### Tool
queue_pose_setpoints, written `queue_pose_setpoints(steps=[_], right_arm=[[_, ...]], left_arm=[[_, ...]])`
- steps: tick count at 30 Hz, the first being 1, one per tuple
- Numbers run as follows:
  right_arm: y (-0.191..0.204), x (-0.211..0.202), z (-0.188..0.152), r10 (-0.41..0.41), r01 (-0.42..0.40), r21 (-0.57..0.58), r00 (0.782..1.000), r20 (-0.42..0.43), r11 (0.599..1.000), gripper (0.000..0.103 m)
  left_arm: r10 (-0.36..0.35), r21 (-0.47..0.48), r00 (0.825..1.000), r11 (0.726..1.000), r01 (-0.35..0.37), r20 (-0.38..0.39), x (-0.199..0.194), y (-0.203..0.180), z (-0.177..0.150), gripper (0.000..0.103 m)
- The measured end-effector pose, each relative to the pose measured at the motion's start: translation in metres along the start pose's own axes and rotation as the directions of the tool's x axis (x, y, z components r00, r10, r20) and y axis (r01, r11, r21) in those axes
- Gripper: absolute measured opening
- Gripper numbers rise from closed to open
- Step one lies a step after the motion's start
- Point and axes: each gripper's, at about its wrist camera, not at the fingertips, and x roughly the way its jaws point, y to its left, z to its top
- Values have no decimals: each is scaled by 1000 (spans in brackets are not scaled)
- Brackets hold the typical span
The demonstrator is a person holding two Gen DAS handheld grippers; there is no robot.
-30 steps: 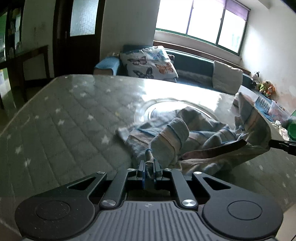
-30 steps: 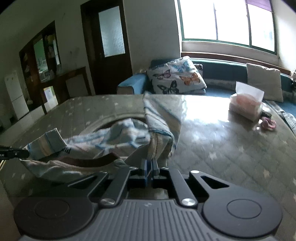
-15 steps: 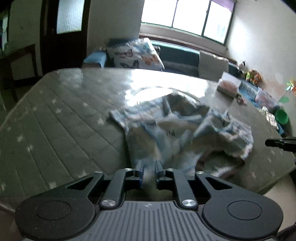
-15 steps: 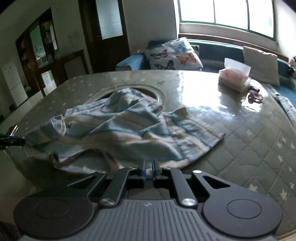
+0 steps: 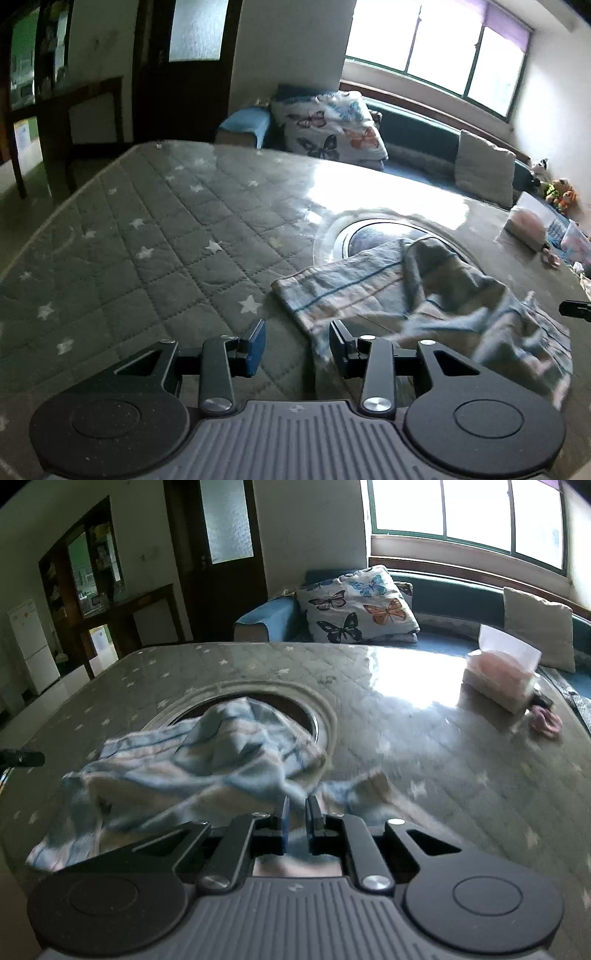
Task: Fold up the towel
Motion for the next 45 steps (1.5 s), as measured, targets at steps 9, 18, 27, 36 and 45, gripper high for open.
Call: queue_pose_setpoints(steps=[9,18,27,36,45], right_arm=[[-18,88,32,-11,10,-15,997,-81,1000,24],[-20,134,35,10,-17,-48,990,-138,999,33],[-15,139,38,1,-17,-100,987,-159,995,18],[-8,125,50,-50,29,-200,993,-102,979,5],[-21,121,102,-163,157,-259,987,0,953,5]], left_arm=[[35,-7,996,999,-35,-76,62,4,22,41],[33,40,993,999,-29,-114,90,-6,27,45],[23,46,990,999,-16,-136,104,-8,26,31],[25,61,996,998,-20,-84,102,-6,48,2],[83,189,994,977,-96,77,109,-24,106,2]])
